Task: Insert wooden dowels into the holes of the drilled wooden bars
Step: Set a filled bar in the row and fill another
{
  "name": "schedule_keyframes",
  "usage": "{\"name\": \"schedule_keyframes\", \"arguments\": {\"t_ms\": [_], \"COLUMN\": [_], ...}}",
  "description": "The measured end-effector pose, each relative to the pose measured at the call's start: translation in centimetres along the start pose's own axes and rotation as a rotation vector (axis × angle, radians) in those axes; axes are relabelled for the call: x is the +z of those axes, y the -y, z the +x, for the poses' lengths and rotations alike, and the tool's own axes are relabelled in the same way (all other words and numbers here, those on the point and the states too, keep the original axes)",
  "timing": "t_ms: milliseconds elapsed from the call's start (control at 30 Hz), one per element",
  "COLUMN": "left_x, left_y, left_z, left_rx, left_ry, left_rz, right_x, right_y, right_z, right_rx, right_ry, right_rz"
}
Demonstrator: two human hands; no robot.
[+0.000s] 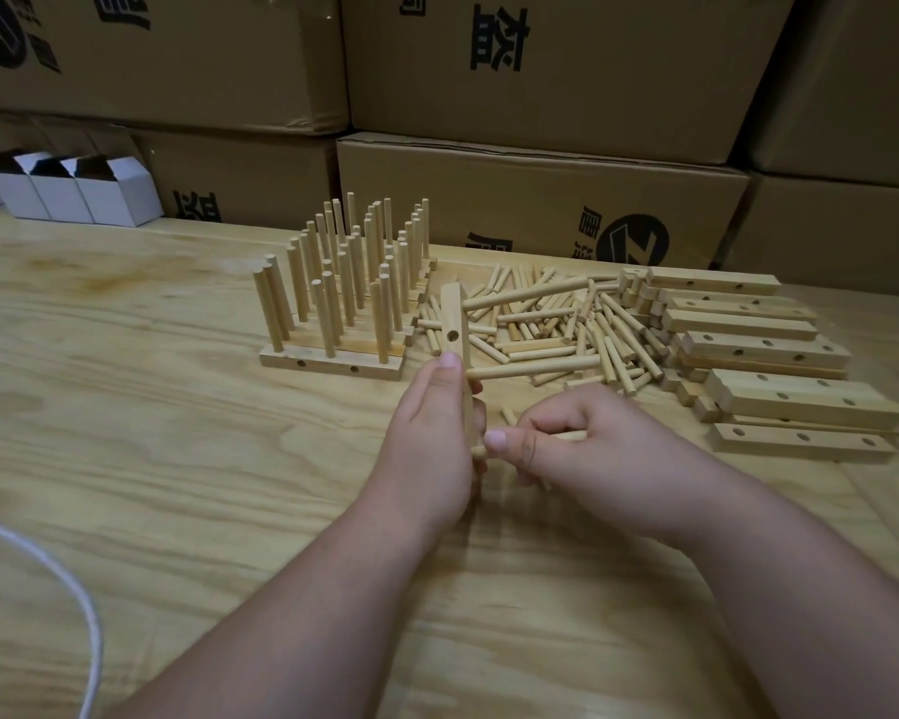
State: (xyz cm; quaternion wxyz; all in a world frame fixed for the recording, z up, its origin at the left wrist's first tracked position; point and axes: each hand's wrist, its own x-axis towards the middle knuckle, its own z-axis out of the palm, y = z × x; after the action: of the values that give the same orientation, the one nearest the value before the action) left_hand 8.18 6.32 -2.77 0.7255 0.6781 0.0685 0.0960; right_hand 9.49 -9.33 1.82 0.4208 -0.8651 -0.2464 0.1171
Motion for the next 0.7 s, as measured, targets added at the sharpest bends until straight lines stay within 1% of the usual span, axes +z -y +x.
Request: {"name": "schedule_keyframes", "arguments": {"t_ms": [67, 133, 200, 300, 367, 400, 433, 500, 700], "left_x": [0.1, 0.1, 0.1, 0.1, -0.1, -0.3, -0.4, -0.5, -0.5], "left_y": [-0.1, 0.0, -0.2, -0.6, -0.7, -0.7, -0.8, -0.8, -0.3], "left_z": [0.0, 0.1, 0.1, 0.2, 0.5, 0.5, 0.6, 0.7, 0.9], "left_rx": [-0.011, -0.013, 0.002, -0.028, -0.051, -0.060, -0.064, -0.062, -0.030], "left_ry": [0.037, 0.093, 0.147, 0.162, 0.156, 0.153, 0.150, 0.146, 0.142], "left_rz": [-0.047, -0.047, -0.053, -0.125, -0.207, -0.261, -0.310, -0.362, -0.387], "right_x": [-0.5, -1.4, -2.5, -3.8, -3.9, -3.8, -3.5, -2.7, -0.5], "right_y": [0.0, 0.1, 0.0, -0.6, -0.8, -0.9, -1.0, -1.0, -1.2], "right_z": [0.0, 0.0, -0.1, -0.1, 0.1, 0.2, 0.4, 0.6, 1.0], "right_rx": [0.061, 0.115, 0.153, 0.178, 0.162, 0.156, 0.151, 0.139, 0.061], "right_ry": [-0.005, 0.005, -0.024, -0.128, -0.222, -0.269, -0.309, -0.357, -0.392], "right_rz": [0.036, 0.076, 0.154, 0.368, 0.519, 0.555, 0.540, 0.414, 0.265]}}
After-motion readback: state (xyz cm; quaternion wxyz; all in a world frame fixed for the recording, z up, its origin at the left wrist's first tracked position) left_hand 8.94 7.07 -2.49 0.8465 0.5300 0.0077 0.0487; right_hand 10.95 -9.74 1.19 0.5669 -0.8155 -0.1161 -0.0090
